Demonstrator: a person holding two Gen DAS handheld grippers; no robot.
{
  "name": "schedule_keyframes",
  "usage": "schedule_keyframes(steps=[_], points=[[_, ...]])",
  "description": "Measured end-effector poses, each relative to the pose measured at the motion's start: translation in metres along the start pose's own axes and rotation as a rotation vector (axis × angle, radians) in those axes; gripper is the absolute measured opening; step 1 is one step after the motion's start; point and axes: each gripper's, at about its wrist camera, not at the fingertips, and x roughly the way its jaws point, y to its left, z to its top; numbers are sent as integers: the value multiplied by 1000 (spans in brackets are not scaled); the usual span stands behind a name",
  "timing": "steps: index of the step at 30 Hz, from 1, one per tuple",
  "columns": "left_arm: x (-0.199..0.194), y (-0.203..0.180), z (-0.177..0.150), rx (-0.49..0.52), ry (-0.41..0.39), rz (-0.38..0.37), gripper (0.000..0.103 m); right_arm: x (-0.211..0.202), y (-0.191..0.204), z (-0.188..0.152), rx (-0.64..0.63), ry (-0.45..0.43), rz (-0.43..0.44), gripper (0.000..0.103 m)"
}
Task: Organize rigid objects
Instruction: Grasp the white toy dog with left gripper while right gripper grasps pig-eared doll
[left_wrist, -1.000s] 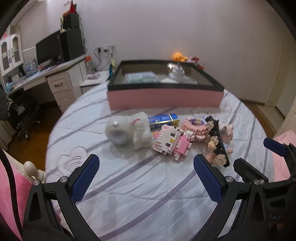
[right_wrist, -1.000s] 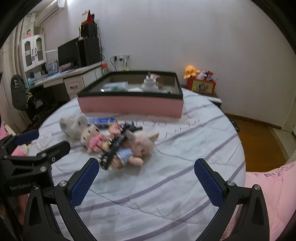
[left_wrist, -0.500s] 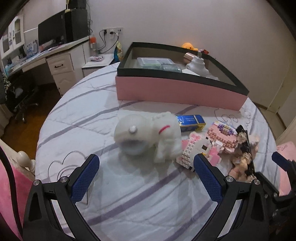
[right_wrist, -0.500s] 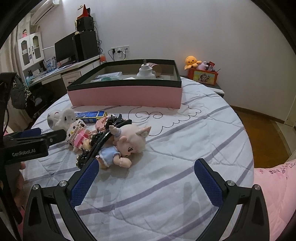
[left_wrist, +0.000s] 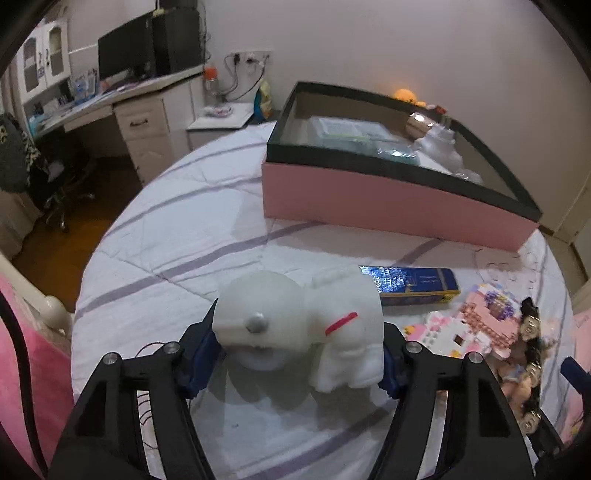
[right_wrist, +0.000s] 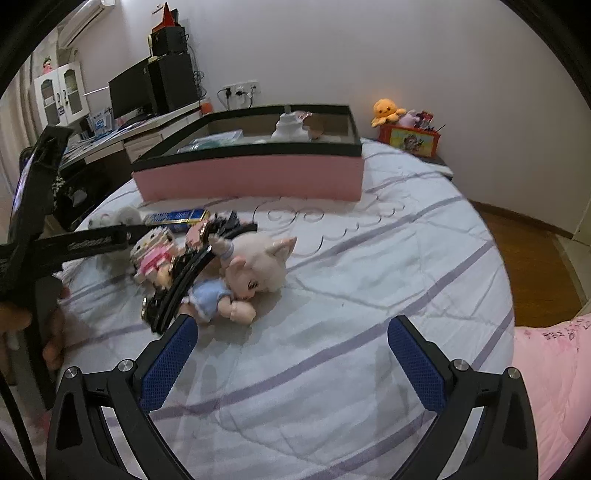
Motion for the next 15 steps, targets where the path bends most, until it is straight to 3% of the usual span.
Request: schedule_keyframes(steps=[4, 15], points=[[-16, 2, -8, 28, -39, 50, 70, 6, -2, -1, -1, 25, -16, 103], [-37, 3, -20, 50, -33, 20, 70, 32, 26, 22, -133, 113, 65, 103]])
